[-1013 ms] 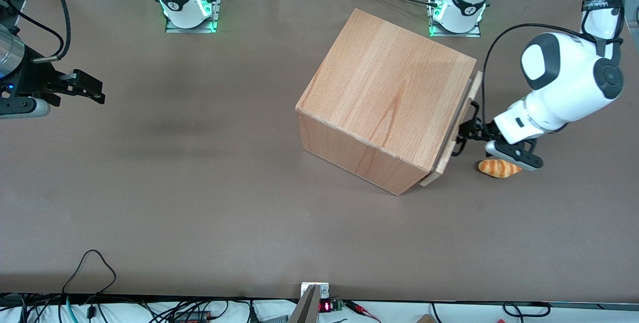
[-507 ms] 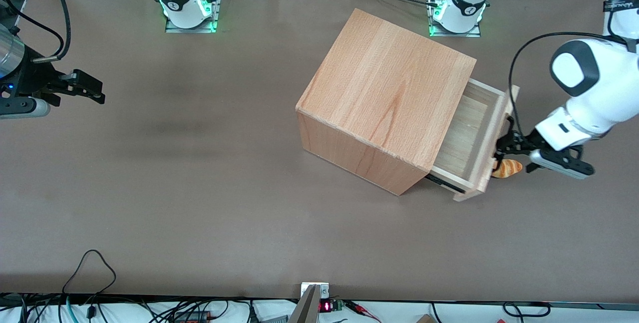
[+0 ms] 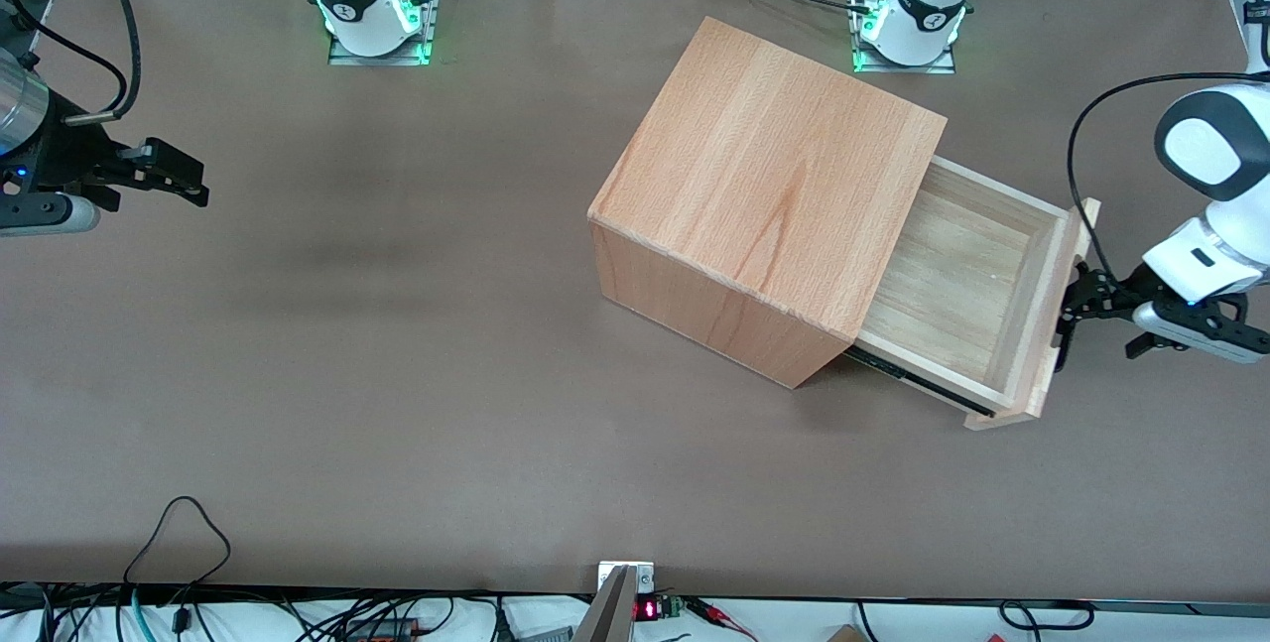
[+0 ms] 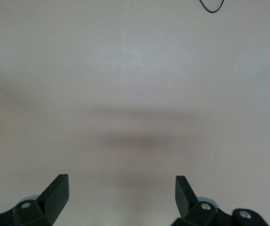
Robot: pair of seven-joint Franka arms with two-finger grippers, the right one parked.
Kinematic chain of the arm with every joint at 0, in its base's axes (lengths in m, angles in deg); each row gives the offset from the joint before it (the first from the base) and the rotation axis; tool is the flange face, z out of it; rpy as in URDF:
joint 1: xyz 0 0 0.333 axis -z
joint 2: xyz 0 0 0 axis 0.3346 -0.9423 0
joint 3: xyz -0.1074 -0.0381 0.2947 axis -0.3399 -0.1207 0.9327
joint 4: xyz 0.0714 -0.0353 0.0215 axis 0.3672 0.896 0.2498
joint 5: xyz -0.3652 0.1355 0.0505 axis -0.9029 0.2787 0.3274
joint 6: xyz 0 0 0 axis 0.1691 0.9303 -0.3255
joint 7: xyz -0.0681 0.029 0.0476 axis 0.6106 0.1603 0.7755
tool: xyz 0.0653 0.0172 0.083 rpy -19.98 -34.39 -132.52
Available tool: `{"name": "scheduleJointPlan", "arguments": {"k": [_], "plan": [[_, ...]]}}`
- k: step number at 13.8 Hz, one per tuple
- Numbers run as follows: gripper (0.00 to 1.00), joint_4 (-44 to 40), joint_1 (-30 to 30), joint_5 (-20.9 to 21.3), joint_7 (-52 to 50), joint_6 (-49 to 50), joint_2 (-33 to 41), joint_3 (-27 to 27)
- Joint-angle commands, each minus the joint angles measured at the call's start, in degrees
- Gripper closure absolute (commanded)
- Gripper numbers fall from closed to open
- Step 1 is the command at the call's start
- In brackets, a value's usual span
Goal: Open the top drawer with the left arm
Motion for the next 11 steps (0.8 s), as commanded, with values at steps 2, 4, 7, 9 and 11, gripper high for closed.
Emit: {"name": "scheduleJointPlan", "arguments": {"k": [2, 4, 7, 9, 11], "plan": [[0.00, -0.9, -0.9, 0.5, 6.8, -1.1, -3.2, 2.8], [0.00, -2.0, -1.5, 0.6, 7.3, -0.7, -3.2, 3.1], [0.00, -3.0, -1.9, 0.6, 7.4, -0.3, -2.6, 3.1], [0.00, -4.3, -1.9, 0.6, 7.4, 1.0, -2.3, 3.1], [0.00, -5.0, -1.9, 1.2, 7.4, 1.6, -1.4, 3.1]]}}
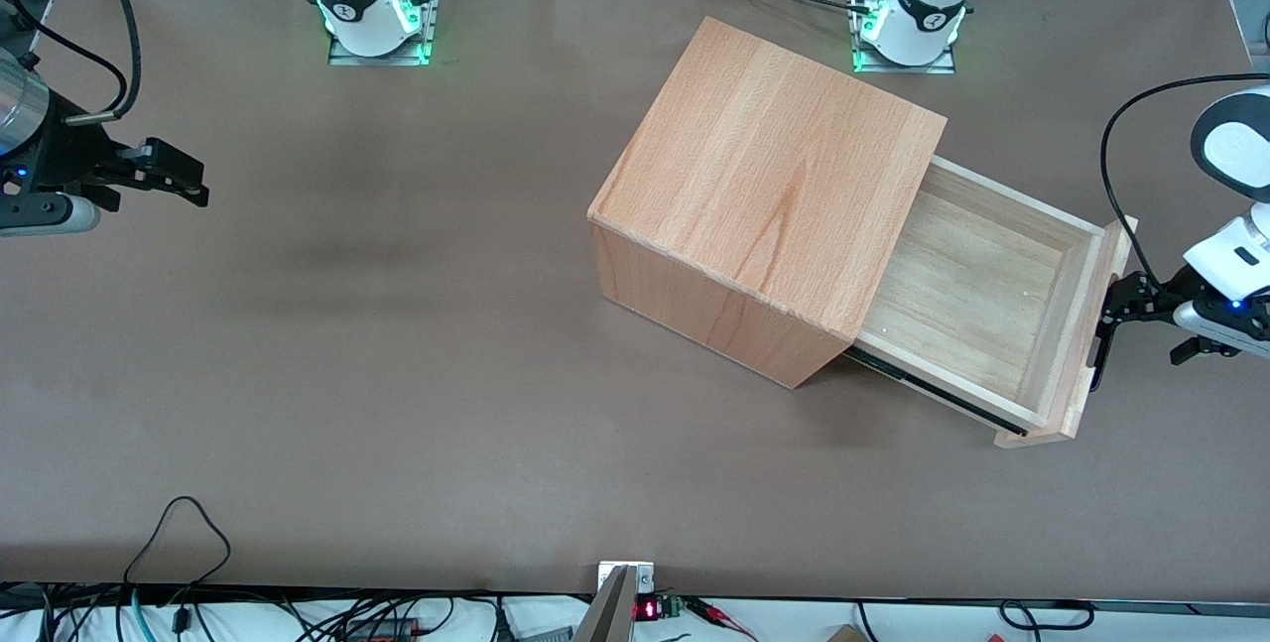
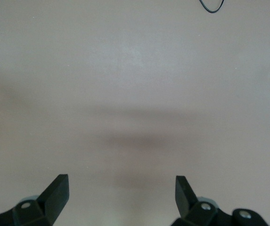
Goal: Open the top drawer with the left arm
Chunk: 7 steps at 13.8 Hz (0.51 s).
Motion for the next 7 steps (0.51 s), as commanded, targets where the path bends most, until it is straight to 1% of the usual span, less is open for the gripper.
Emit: {"name": "scheduleJointPlan", "arguments": {"k": [1, 4, 7], "plan": [[0.00, -3.3, -1.1, 2.0, 1.9, 1.8, 0.3, 0.9], [0.00, -5.2, -1.1, 2.4, 1.6, 5.3, 1.3, 0.9], [0.00, -5.6, -1.1, 2.4, 1.5, 6.3, 2.4, 0.9]]}}
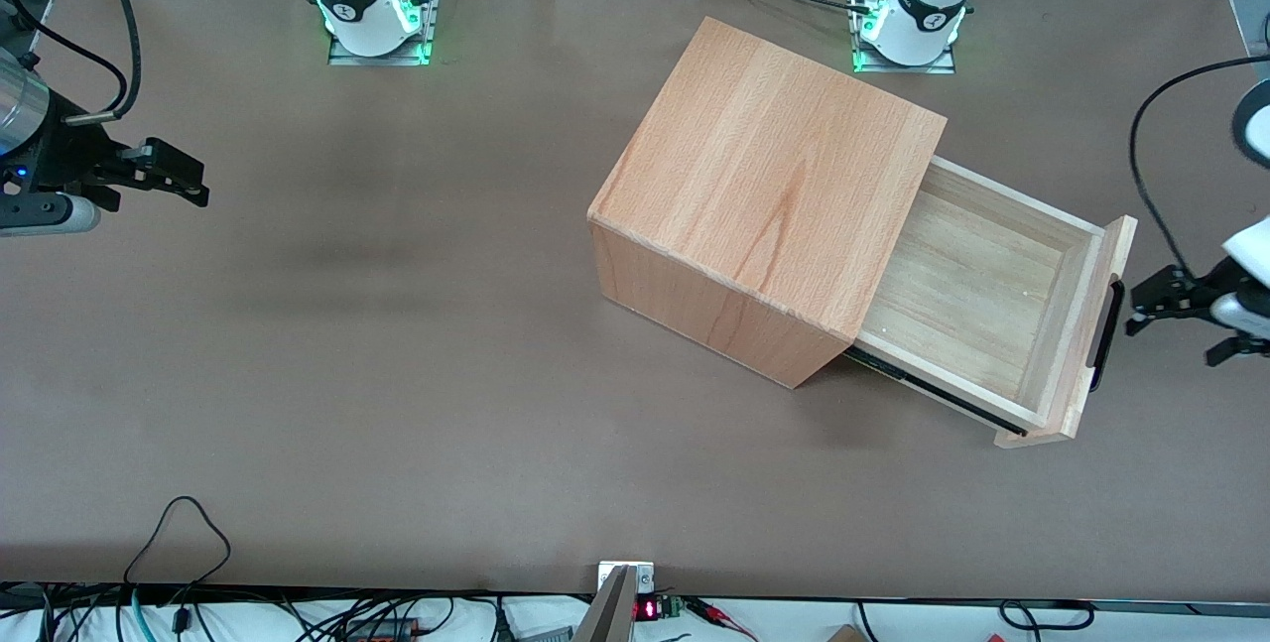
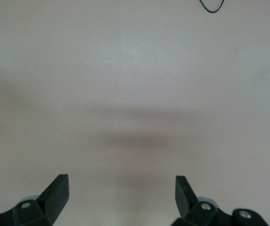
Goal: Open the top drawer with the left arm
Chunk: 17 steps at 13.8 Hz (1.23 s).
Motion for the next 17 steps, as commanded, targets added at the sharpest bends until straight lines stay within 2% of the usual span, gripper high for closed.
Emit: {"name": "scheduleJointPlan", "arguments": {"k": [1, 4, 7, 9, 14, 17], "plan": [[0.00, -0.7, -0.3, 1.3, 0.6, 2.4, 1.1, 0.1], [0.00, -0.7, -0.2, 1.4, -1.5, 5.9, 3.2, 0.2], [0.00, -0.9, 0.7, 11.0, -13.8, 10.6, 6.9, -0.3], [0.00, -1.8, 0.8, 15.2, -20.7, 15.0, 9.0, -1.2], [0.00, -2.9, 1.1, 15.5, -28.1, 23.5, 11.8, -1.9], [0.00, -4.6, 1.1, 15.6, -36.3, 30.2, 13.1, -2.0]]}}
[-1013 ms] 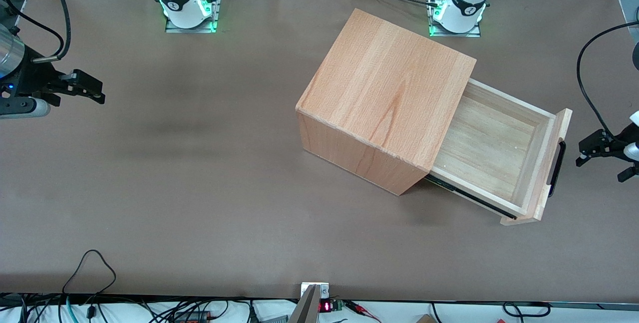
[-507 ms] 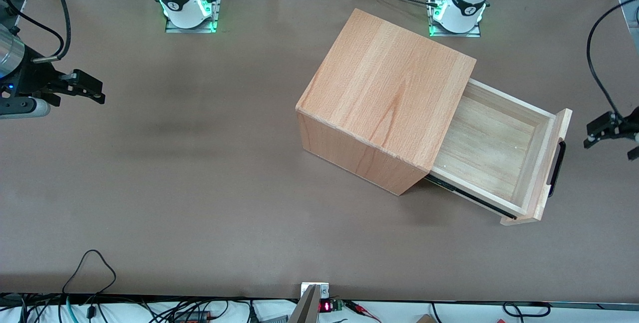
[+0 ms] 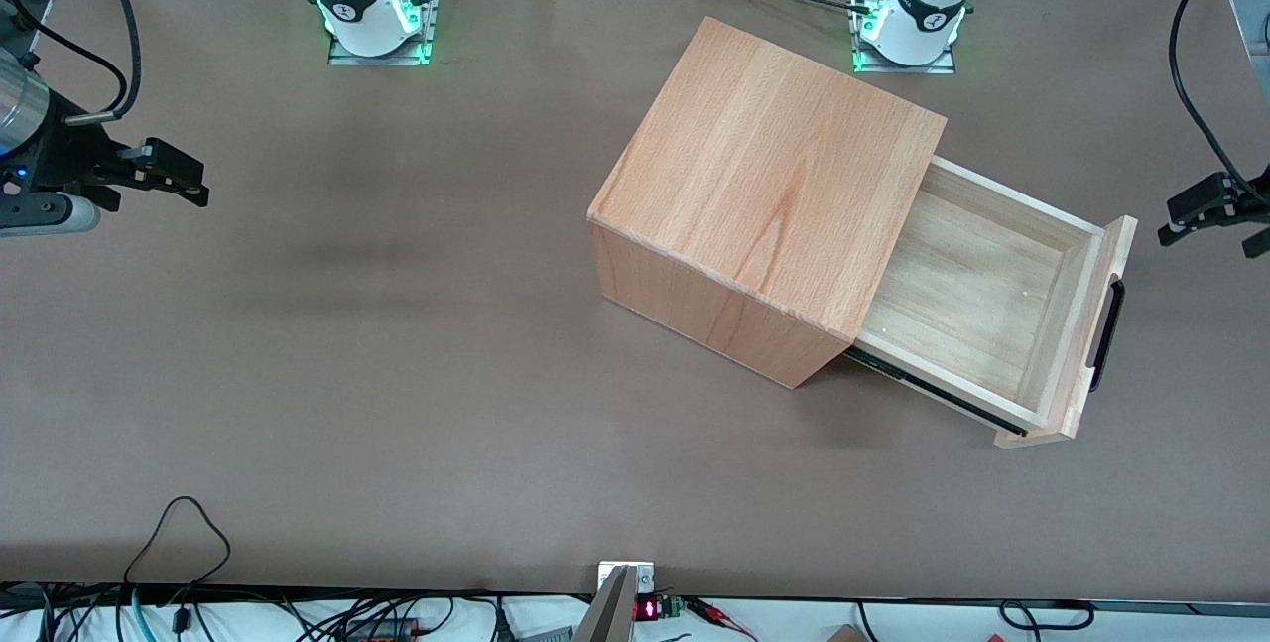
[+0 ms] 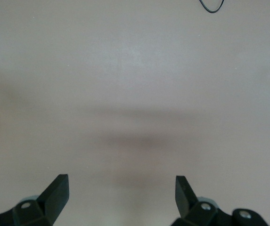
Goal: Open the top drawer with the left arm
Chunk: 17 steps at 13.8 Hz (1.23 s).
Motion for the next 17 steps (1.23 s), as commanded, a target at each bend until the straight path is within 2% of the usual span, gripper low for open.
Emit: {"name": "scheduleJointPlan", "arguments": {"k": [1, 9, 17], "plan": [[0.00, -2.4, 0.3, 1.7, -7.9, 6.2, 1.2, -0.4], [0.00, -8.7, 0.4, 3.8, -21.8, 20.2, 2.0, -4.8], [0.00, -10.3, 0.4, 3.8, -26.9, 23.6, 2.2, -7.7]]}}
